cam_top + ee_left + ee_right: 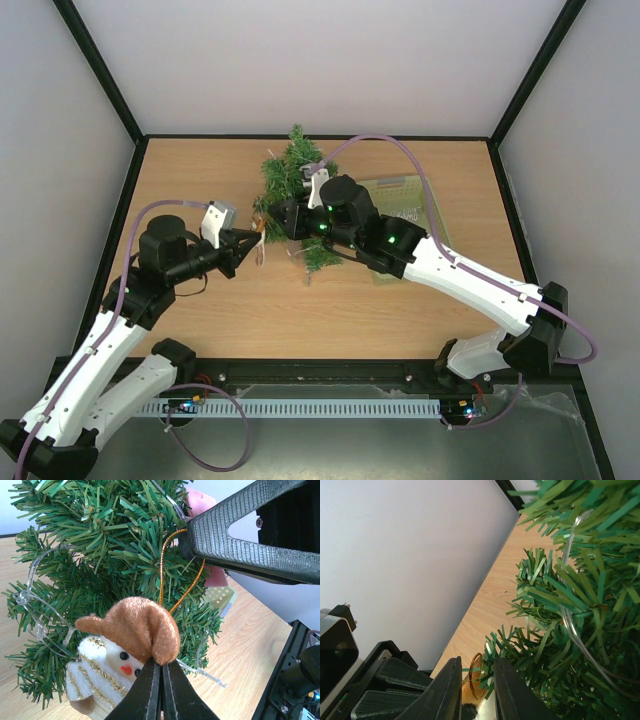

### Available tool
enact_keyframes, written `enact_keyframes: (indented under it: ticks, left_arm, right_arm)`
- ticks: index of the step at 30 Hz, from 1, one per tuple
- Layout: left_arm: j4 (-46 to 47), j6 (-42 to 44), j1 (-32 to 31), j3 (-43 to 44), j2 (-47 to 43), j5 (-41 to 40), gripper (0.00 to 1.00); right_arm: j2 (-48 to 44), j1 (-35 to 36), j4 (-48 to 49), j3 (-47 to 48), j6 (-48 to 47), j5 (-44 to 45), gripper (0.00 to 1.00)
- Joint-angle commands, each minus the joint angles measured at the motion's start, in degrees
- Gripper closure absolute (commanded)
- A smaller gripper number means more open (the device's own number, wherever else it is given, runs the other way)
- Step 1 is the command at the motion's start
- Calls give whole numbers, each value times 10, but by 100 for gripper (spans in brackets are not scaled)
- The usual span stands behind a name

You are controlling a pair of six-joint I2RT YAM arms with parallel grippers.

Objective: Decorate the small christmas tree

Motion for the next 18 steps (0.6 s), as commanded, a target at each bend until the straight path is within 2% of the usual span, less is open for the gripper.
enact_keyframes:
  ticks: [1,4,9,18]
  left_arm:
    - [14,5,-3,0,-2,-1,97]
    - [12,5,-3,-1,-2,-2,98]
    - [13,4,-3,-2,-3,-2,98]
    - [19,0,-3,-1,-4,-23,98]
  right_arm:
    - [5,5,10,10,9,-6,85]
    - [5,5,11,8,4,-4,93]
    - [8,5,12,9,-5,-8,98]
    - [14,5,32,7,-75,3,98]
